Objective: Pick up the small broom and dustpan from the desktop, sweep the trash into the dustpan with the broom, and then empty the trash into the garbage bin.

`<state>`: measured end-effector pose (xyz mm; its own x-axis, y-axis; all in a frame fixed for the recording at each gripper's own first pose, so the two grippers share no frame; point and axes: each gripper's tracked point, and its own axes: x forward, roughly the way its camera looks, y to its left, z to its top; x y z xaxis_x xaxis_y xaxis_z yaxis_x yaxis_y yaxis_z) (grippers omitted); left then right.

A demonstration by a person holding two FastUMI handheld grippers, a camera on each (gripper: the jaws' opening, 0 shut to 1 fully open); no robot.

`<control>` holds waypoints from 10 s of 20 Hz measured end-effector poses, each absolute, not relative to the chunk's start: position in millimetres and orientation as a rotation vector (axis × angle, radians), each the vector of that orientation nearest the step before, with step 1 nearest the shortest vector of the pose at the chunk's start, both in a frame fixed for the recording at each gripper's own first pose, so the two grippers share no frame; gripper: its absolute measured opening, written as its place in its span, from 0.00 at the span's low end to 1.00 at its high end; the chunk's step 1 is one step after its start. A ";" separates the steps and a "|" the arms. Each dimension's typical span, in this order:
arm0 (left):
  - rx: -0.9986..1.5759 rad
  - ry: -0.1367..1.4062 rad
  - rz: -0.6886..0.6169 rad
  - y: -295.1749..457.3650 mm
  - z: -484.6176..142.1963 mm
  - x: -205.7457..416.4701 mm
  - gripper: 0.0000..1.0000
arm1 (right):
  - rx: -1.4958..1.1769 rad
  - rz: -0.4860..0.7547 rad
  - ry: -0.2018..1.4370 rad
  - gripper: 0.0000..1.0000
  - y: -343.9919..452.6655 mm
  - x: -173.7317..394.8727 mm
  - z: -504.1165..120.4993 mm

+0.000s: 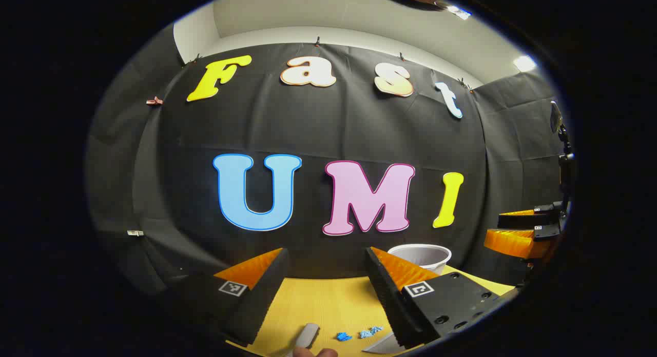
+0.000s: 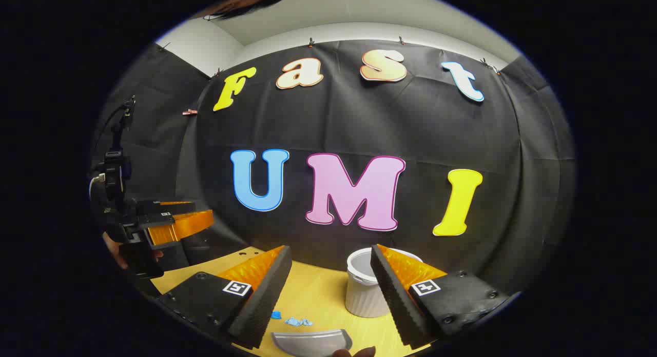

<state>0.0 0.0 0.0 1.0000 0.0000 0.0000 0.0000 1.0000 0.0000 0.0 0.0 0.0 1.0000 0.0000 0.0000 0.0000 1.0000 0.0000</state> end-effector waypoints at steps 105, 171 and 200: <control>0.325 1.152 -0.665 -55.0 -435.0 6.1 0.28 | -0.161 0.410 1.276 0.36 31.0 -89.7 -422.4; 0.118 1.093 -0.547 42.4 -426.2 -2.0 0.28 | -0.588 -0.246 1.364 0.36 -248.2 115.7 -137.9; 0.121 1.098 -0.302 45.6 -410.0 6.7 0.31 | -0.034 0.046 1.227 0.36 31.5 -71.2 -345.2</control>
